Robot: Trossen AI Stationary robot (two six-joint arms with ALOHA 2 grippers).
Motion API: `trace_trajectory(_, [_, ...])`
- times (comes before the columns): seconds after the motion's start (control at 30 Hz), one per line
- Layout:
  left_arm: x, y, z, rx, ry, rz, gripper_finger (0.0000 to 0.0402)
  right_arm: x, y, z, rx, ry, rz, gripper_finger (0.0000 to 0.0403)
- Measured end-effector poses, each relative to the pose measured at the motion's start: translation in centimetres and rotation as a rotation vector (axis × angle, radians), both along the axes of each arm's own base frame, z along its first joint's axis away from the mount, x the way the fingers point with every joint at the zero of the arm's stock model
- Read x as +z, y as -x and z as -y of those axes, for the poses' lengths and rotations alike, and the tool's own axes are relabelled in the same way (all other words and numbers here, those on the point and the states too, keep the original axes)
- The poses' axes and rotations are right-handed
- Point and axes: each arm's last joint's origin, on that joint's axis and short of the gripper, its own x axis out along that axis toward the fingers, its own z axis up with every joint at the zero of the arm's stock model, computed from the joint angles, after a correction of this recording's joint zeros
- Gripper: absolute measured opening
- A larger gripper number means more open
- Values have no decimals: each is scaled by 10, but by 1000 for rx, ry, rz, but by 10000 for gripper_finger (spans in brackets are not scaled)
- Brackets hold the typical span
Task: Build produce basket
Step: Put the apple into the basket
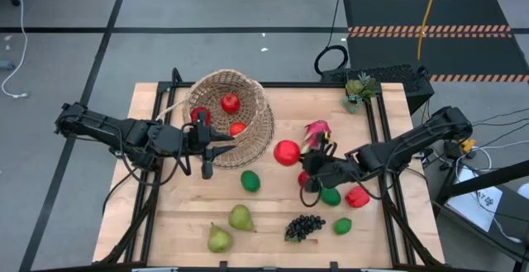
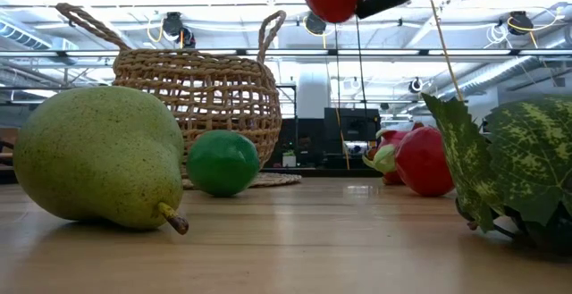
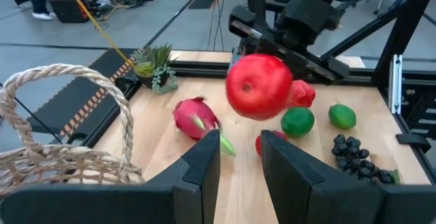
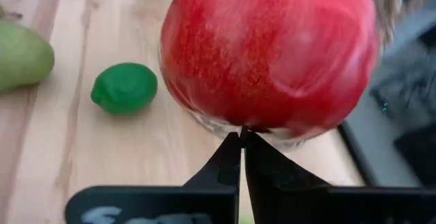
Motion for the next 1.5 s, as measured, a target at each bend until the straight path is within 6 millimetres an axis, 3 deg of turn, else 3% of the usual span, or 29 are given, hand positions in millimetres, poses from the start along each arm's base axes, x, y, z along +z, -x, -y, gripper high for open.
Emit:
trace_trajectory(0.47, [-8,3,-1,13,8,-86,108,-6,-9,9,194,338,-78,3])
trace_trajectory(0.77, [-8,3,-1,12,5,-85,108,-5,-10,13,335,586,-206,3])
trace_trajectory(1.5, [-3,1,0,-7,-34,-39,108,4,-15,11,565,1032,-331,4])
